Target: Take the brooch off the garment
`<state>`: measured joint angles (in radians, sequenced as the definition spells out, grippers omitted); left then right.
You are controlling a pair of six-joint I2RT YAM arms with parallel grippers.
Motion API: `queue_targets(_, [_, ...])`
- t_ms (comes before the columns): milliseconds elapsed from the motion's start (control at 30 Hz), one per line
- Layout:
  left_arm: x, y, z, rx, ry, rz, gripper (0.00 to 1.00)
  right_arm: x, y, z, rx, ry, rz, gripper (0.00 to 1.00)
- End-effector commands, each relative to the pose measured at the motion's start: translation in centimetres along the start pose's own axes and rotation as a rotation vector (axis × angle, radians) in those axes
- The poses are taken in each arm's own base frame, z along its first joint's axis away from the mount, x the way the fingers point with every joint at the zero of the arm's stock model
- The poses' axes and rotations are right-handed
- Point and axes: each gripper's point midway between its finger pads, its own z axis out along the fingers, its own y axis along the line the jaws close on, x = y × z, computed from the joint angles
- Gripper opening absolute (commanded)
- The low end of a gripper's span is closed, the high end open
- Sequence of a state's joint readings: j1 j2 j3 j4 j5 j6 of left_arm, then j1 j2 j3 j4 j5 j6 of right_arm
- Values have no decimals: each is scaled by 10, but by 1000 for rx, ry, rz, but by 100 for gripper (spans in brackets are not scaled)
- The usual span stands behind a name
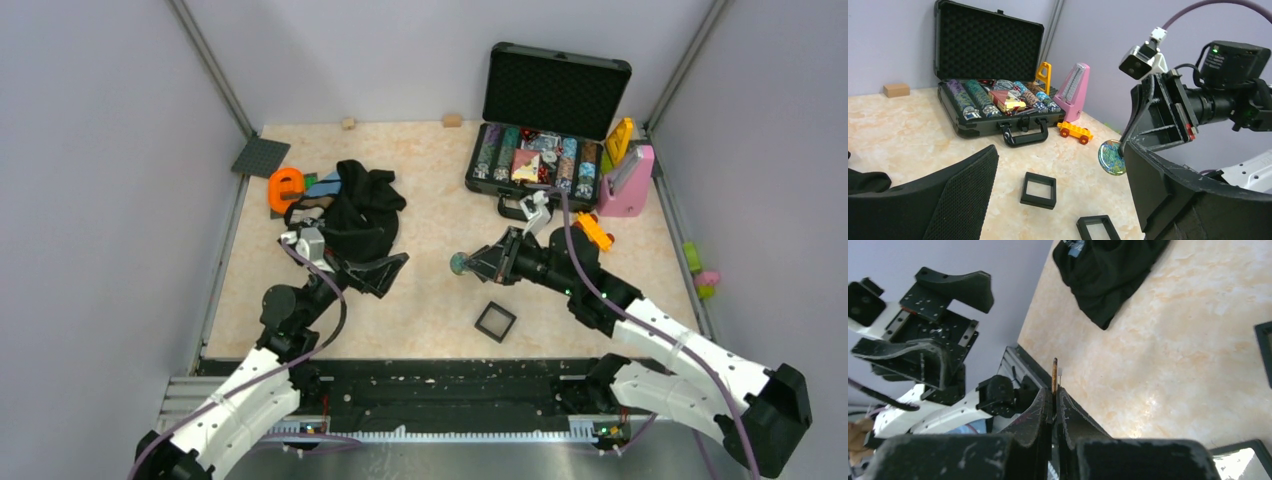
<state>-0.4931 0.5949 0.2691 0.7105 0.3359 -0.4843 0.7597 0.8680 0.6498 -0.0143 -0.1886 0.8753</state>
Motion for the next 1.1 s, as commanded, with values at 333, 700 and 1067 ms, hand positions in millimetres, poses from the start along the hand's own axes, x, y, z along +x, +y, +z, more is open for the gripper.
queue_targets(333, [34, -48, 16, 376, 57, 439, 98, 1, 55, 9, -329, 90, -30, 0])
queue_targets(700, [60, -62, 29, 497, 89, 607, 96, 12, 52, 8, -330, 147, 9, 0])
queue_targets(1067, [54, -79, 24, 577, 52, 585, 77, 8, 56, 8, -351, 130, 23, 0])
